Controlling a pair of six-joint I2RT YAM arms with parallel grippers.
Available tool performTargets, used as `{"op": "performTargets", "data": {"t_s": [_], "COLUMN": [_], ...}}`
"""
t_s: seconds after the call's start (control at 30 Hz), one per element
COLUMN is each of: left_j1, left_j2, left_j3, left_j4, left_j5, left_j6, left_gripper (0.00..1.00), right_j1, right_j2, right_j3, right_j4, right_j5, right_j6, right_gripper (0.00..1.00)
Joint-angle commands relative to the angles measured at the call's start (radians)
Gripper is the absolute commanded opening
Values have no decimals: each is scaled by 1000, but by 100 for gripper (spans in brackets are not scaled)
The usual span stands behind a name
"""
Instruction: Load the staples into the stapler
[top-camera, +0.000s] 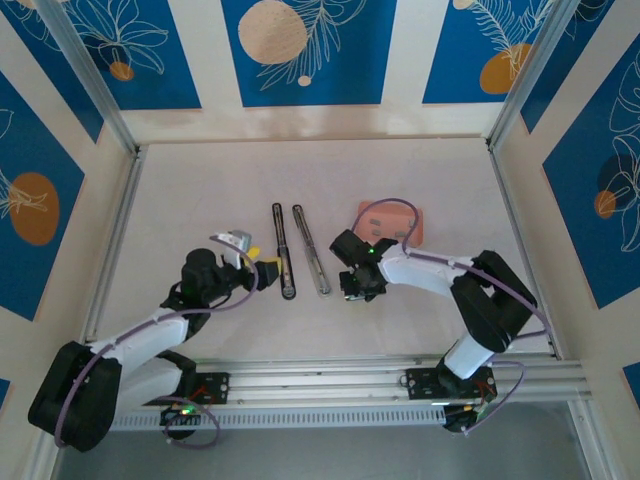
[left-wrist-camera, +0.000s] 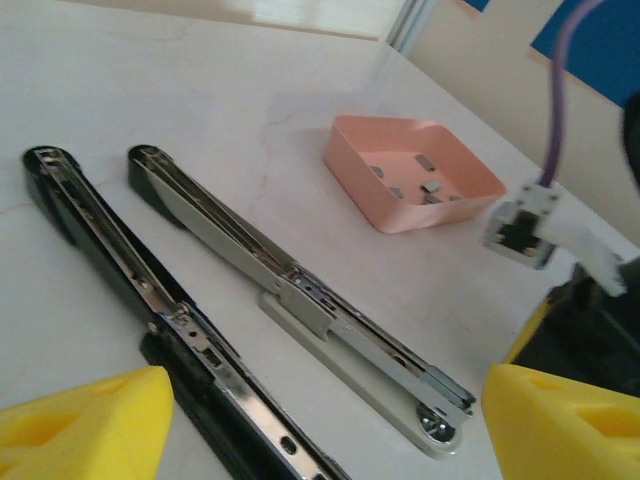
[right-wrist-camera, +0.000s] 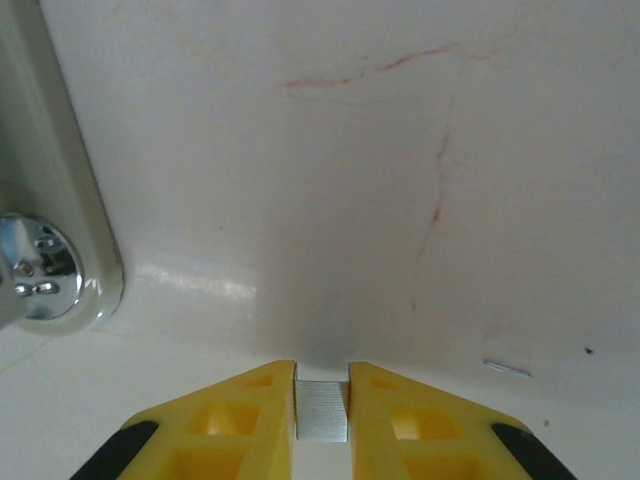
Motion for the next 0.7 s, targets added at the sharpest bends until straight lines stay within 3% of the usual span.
{"op": "performTargets", "data": {"t_s": [0.0,0.13,0.37,0.67], "left_j1": [-9,-9,-10,-9], "left_j2": [3,-21,-74,-100], "left_j3": [-26,-28,-33,-36], "left_j4": [46,14,-47,-79], "left_j5": [57,32,-7,-37], "left_j6": [-19,3,39,52], "left_gripper": [81,81,82,83], "right_j1": [8,10,4,-61], "right_j2": [46,79,58,96], "right_j3": [42,62,118,220], "right_j4": [-61,-84,-170,-290], "right_j5": [-35,-34,-34,-127], "right_j6": [-10,-10,-17,-6], "right_gripper": [21,23,36,36]}}
